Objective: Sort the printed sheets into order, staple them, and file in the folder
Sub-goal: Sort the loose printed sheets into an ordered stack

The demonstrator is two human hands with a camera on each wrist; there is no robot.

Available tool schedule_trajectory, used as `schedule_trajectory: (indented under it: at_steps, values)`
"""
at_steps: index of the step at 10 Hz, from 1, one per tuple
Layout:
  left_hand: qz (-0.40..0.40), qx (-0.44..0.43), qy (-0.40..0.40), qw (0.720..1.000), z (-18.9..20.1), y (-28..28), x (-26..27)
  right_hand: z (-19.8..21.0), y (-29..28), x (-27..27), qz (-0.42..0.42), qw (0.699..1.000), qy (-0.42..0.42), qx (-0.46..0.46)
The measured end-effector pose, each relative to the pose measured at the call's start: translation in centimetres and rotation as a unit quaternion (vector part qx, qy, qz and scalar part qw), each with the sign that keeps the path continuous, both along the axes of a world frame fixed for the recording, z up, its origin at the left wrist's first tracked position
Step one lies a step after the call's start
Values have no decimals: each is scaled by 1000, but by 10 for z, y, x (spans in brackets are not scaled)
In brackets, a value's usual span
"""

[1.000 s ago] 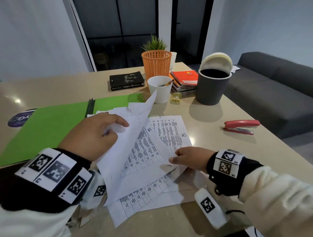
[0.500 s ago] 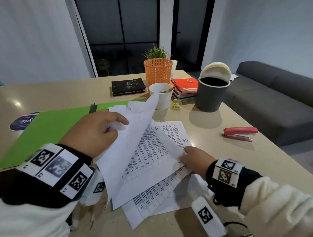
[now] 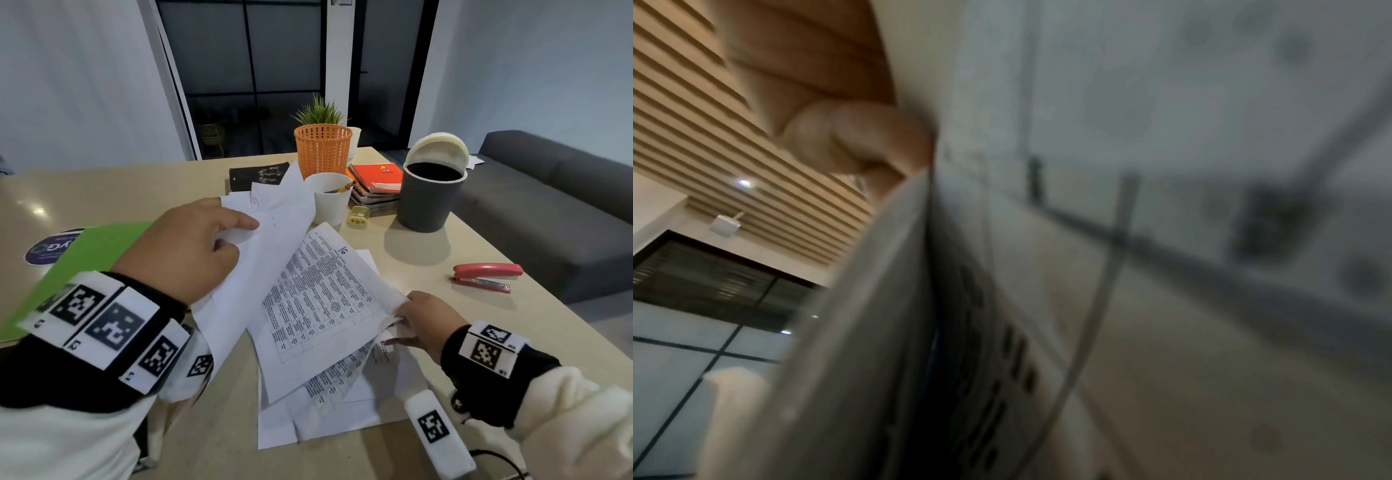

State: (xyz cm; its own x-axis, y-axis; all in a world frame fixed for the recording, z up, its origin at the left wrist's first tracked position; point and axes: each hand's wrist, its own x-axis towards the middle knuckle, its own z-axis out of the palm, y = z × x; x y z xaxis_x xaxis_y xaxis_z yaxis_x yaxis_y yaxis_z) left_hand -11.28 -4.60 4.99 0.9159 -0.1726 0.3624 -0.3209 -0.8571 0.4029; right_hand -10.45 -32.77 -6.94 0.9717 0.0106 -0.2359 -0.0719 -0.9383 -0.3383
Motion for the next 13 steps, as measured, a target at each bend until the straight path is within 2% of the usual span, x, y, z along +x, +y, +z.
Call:
schedule_trajectory:
  at_steps: [1, 2, 3, 4, 5, 6, 7, 8, 9, 11, 12, 13]
  values:
    - [-16, 8, 1, 1000, 0, -7, -3, 12, -5, -4, -54, 998, -23, 36]
    - [-28, 9, 14, 999, -4, -15, -4, 12, -10, -1, -108, 985, -49, 126]
    - [-58, 17, 39, 997, -14, -30, -3, 10, -13, 4, -183, 938, -14, 295]
    - [-87, 47, 64, 993, -30, -47, 2, 0, -6, 1, -202, 928, 65, 307]
    - [-114, 73, 97, 986, -45, -62, 5, -10, -2, -3, -197, 937, 99, 270]
    - [-140, 109, 122, 977, -55, -73, 3, 3, 1, -15, -68, 981, 129, 128]
    - [-149, 130, 127, 972, -58, -76, 1, 11, 3, -21, 8, 991, 125, 46]
    - [-144, 132, 118, 973, -55, -75, -2, -5, -17, -10, -54, 968, 137, 205]
    - [-130, 124, 92, 979, -46, -68, -1, -11, -29, -6, -83, 951, 154, 255]
    - [-103, 123, 57, 985, -32, -60, -3, -17, -20, -4, -40, 964, 151, 218]
    - [-117, 131, 68, 982, -35, -64, -6, -18, -20, -3, -37, 968, 142, 205]
    - [-153, 160, 106, 969, -53, -75, -9, -18, -21, -3, -60, 963, 131, 229]
